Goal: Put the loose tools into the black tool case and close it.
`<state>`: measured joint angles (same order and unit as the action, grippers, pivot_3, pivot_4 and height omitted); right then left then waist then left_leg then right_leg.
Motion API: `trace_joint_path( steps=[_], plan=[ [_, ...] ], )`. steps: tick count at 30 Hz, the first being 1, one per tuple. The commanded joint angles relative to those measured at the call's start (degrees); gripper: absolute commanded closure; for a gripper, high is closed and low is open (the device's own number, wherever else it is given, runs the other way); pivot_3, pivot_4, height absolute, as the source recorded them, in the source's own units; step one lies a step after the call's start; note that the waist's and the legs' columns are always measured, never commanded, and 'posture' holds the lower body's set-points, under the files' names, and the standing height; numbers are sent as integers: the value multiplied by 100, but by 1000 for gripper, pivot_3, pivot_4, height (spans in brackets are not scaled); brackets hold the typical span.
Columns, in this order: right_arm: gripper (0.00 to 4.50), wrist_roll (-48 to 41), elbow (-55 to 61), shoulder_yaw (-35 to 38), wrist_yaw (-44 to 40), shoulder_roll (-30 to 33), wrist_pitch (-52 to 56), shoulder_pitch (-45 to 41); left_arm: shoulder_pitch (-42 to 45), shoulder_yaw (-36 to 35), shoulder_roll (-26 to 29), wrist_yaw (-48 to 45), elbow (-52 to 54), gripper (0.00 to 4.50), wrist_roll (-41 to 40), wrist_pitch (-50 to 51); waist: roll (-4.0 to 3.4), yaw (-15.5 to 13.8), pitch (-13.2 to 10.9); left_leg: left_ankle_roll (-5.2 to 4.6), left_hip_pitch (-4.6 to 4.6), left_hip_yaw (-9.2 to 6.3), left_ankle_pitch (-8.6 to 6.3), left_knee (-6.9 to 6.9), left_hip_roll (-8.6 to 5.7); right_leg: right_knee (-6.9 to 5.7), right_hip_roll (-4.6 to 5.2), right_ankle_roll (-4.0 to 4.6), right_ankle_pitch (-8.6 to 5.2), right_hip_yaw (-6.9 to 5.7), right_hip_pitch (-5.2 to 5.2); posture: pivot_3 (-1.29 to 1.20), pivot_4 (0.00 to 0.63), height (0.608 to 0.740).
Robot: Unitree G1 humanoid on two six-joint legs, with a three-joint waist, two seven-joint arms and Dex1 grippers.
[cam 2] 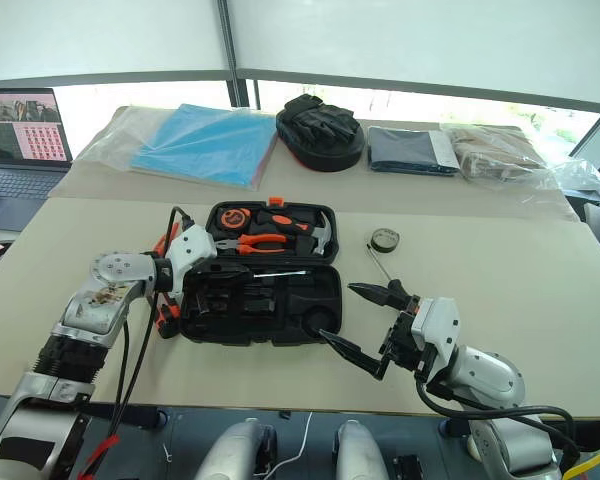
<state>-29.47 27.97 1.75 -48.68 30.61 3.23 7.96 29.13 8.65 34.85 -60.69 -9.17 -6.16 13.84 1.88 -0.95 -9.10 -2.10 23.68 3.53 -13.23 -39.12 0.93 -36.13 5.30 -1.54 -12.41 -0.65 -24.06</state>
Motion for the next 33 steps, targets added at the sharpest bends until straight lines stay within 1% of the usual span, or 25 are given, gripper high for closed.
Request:
trace_joint_path(
  steps=[1,4,6,8,10,12,13,14,15,17,19,20,21,22,24,25,26,29,31,33],
  plan=[
    [0,-102,101,76,10,-37,-16,21,-190,421,-64,16,38,4487,266,157,-5,-1,5,0,-3,1,0,0,0,1,0,0,0,1,2,0,150,740],
    [0,-91,102,86,30,-50,-16,35,-229,508,-81,22,24,4487,341,80,-8,-3,13,-2,-7,1,-2,0,0,1,0,0,0,2,5,0,150,740],
    [0,-98,111,126,53,-45,-12,75,-217,432,-96,64,-52,4487,312,36,-12,-10,16,-3,-9,2,-2,1,0,2,1,-1,-1,2,7,0,150,740],
    [0,-97,144,188,81,-25,-14,165,-204,312,-54,74,-182,4487,300,-325,-10,-20,18,-3,-14,2,-2,1,-1,3,2,-1,-1,2,12,0,150,740],
    [0,-110,181,265,147,-33,-18,242,-240,153,-31,-21,-195,4487,118,-494,-10,-19,18,-3,-15,2,-2,1,0,3,2,0,-1,3,12,0,150,740],
    [0,-285,267,517,247,-41,10,379,-350,-296,-58,-172,-80,3965,-377,-825,-10,-5,18,-4,-14,3,-3,1,1,2,2,0,-1,5,9,0,150,740],
    [0,-469,329,704,293,-22,83,492,-457,-594,-60,-410,50,3817,-754,-1187,-10,6,17,-4,-14,4,-3,2,2,2,3,0,0,7,7,0,150,740],
    [0,-608,379,869,314,11,142,609,-579,-841,-23,-757,208,3474,-1169,-1362,-9,15,17,-4,-9,4,-3,3,2,1,4,1,0,8,2,0,150,740],
    [0,-652,405,1010,309,45,143,726,-683,-1029,67,-999,317,3073,-1469,-1322,-7,26,16,-4,0,4,-3,4,4,1,3,2,0,8,-8,0,150,740],
    [0,-609,376,1352,217,105,23,1112,-908,-1414,381,-1475,328,2412,-1910,-1272,-7,27,15,-3,8,2,-3,4,9,1,3,6,2,5,-14,0,150,740],
    [0,-521,298,1716,94,106,-161,1612,-1175,-1816,707,-1854,274,1663,-2213,-1347,-9,29,16,-3,6,2,-3,6,10,1,2,8,3,5,-13,0,150,740],
    [0,-480,227,1872,24,74,-267,1852,-1313,-1968,851,-1951,237,1413,-2264,-1396,-10,28,17,-3,2,2,-3,9,10,2,2,10,2,5,-11,0,150,740],
    [0,-402,182,1989,7,24,-375,2049,-1473,-2080,984,-2067,209,960,-2273,-1486,-12,28,18,-3,0,3,-3,12,10,3,3,11,0,5,-10,0,150,740],
    [0,-324,133,2077,-1,-28,-490,2204,-1648,-2164,1094,-2156,230,608,-2289,-1511,-12,28,18,-3,-5,4,-3,15,10,4,5,10,-1,5,-8,0,150,740],
    [0,-126,20,2222,123,-191,-679,2471,-2083,-2370,1241,-2316,368,25,-2356,-1576,-14,28,18,-3,-12,8,-4,15,10,9,9,8,-3,6,-3,0,150,740],
    [0,4,-78,2301,249,-284,-732,2590,-2342,-2490,1298,-2356,473,25,-2412,-1558,-13,28,18,-3,-16,13,-4,15,10,9,15,10,-9,7,-3,0,150,740],
    [0,146,-193,2374,394,-379,-752,2712,-2610,-2649,1315,-2355,547,25,-2455,-1599,-13,29,19,-2,-17,13,-4,15,13,13,16,33,-32,6,-2,0,150,740],
    [0,488,-399,2438,579,-511,-835,2931,-3213,-3004,1319,-2315,532,25,-2479,-1727,-12,28,19,1,-18,14,-6,19,19,11,26,16,-52,5,-10,0,150,740],
    [0,550,-387,2435,692,-473,-766,2843,-3425,-3165,1263,-2247,453,25,-2481,-1785,-16,22,17,7,-23,13,-9,23,22,11,36,18,-54,5,-15,0,150,740],
    [0,530,-355,2440,864,-326,-452,2575,-3517,-3217,1192,-2191,524,25,-2528,-1772,-17,23,16,48,-37,12,-34,26,27,11,68,17,-55,3,-18,0,150,740]
  ],
)
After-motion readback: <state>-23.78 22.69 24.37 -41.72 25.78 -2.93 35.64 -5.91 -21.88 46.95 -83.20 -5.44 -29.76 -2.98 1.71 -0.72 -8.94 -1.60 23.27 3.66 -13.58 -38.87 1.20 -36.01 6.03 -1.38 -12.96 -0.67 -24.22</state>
